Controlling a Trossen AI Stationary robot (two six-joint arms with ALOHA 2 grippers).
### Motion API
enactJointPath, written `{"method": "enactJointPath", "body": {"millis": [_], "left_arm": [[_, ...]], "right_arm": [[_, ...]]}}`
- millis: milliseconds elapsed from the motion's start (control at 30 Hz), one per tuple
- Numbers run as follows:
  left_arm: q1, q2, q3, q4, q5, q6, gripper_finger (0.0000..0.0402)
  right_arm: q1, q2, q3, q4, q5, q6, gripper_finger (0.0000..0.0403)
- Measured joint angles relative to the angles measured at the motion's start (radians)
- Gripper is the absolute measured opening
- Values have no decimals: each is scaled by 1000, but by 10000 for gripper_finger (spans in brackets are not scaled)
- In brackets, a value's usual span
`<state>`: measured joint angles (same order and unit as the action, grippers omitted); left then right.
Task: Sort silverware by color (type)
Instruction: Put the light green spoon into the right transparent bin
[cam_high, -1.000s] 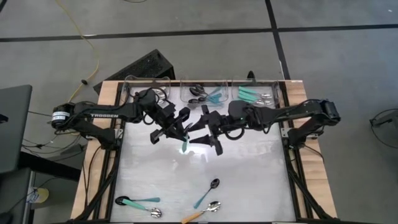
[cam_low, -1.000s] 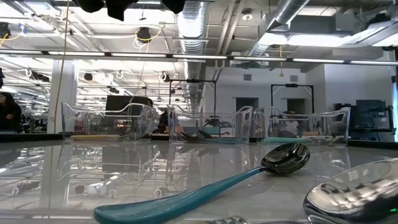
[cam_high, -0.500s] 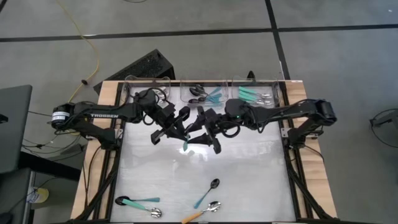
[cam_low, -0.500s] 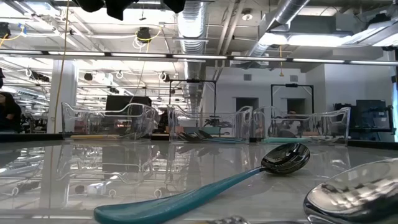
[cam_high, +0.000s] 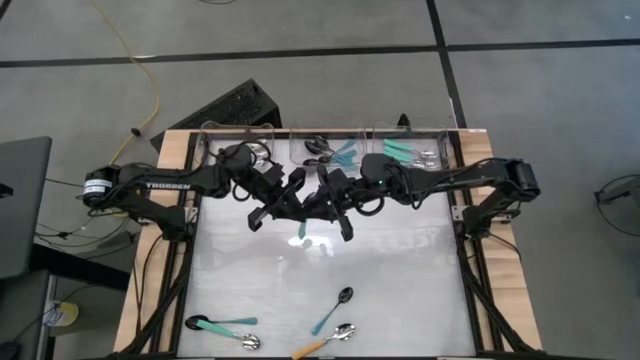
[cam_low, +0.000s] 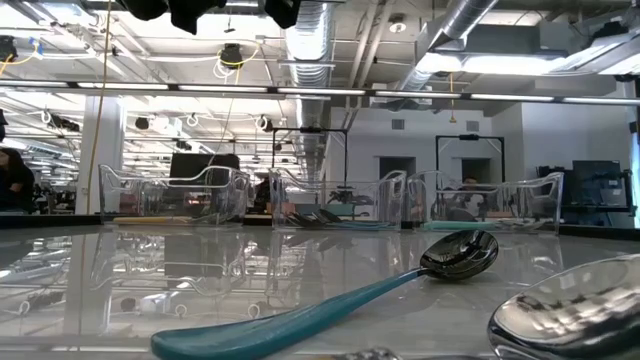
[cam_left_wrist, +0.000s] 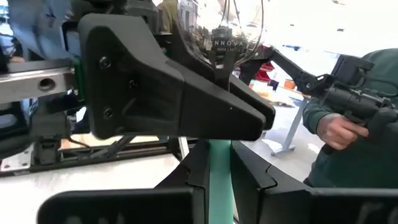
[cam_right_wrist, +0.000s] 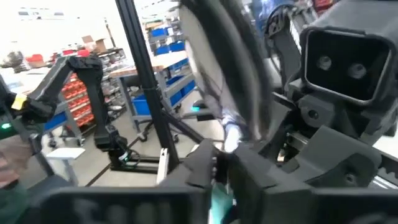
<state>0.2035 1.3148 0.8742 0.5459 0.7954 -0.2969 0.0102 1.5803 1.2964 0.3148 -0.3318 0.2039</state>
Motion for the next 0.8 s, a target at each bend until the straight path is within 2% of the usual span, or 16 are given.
{"method": "enactJointPath", "body": {"millis": [67, 167, 267, 367, 433, 500, 533, 633, 733, 800], "left_arm": [[0, 0, 0, -6, -31, -16, 38], [-1, 0, 0, -50, -75, -23, 84], [33, -24, 0, -172, -78, -5, 135], [110, -106, 1, -363, -74, 2, 175], [170, -176, 1, -546, -90, 19, 191], [205, -245, 0, -699, -153, 37, 198], [216, -289, 0, -776, -195, 53, 198], [217, -395, 1, -929, -311, 105, 194], [191, -470, 0, -1008, -386, 117, 185], [172, -510, 0, -1019, -415, 119, 180]], "right_arm": [[-13, 0, 0, -12, -33, -4, 30], [-36, -14, 0, -77, -48, 11, 21], [-72, -86, -3, -245, -37, -23, 21], [-126, -211, -12, -469, 42, -96, 21], [-172, -292, -18, -605, 132, -143, 21], [-241, -378, -62, -717, 234, -150, 21], [-284, -422, -101, -715, 281, -138, 21], [-447, -555, -268, -636, 440, -2, 21], [-608, -661, -494, -472, 625, 303, 21], [-677, -689, -640, -332, 660, 513, 21]]}}
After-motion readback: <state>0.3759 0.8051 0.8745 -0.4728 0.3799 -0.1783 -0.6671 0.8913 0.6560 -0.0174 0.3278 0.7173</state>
